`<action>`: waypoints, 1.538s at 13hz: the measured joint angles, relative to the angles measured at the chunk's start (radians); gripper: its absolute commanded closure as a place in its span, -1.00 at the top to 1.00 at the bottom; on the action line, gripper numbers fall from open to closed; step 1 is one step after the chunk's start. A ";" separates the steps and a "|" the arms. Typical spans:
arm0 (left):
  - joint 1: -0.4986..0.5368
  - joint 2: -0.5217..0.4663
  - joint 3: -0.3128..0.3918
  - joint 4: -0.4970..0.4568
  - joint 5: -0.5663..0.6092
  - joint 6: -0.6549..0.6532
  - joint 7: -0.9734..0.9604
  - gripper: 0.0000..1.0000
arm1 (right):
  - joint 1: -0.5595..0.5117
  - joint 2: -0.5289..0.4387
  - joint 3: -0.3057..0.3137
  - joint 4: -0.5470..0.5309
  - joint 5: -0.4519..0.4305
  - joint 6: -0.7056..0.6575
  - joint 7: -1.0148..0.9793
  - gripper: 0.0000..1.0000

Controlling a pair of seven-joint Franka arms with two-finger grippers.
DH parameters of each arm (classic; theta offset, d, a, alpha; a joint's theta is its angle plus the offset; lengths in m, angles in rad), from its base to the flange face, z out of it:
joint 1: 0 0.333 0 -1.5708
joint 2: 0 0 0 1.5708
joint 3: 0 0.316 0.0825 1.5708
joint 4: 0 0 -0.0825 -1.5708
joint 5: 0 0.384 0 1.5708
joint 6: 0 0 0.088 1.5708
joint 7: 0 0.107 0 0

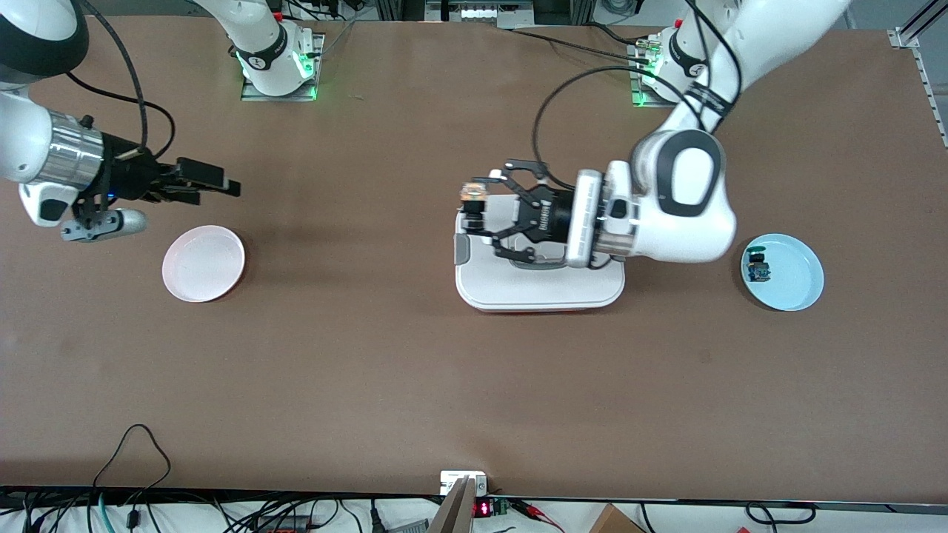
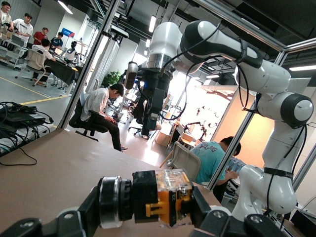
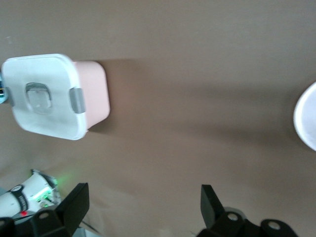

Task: Transfer orange switch to right arm and place
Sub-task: 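Carry the switch with the left gripper while the right gripper approaches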

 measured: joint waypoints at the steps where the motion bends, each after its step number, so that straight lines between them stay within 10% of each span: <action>1: -0.039 0.005 0.000 0.021 -0.009 0.056 0.023 -1.00 | 0.004 0.011 0.000 -0.001 0.063 -0.001 0.000 1.00; 10: -0.220 0.026 0.002 0.089 -0.183 0.303 0.083 -1.00 | -0.003 0.132 -0.009 -0.052 0.695 -0.031 0.000 1.00; 20: -0.241 0.031 0.010 0.102 -0.207 0.337 0.083 -1.00 | 0.060 0.161 -0.005 -0.154 1.020 -0.037 0.002 1.00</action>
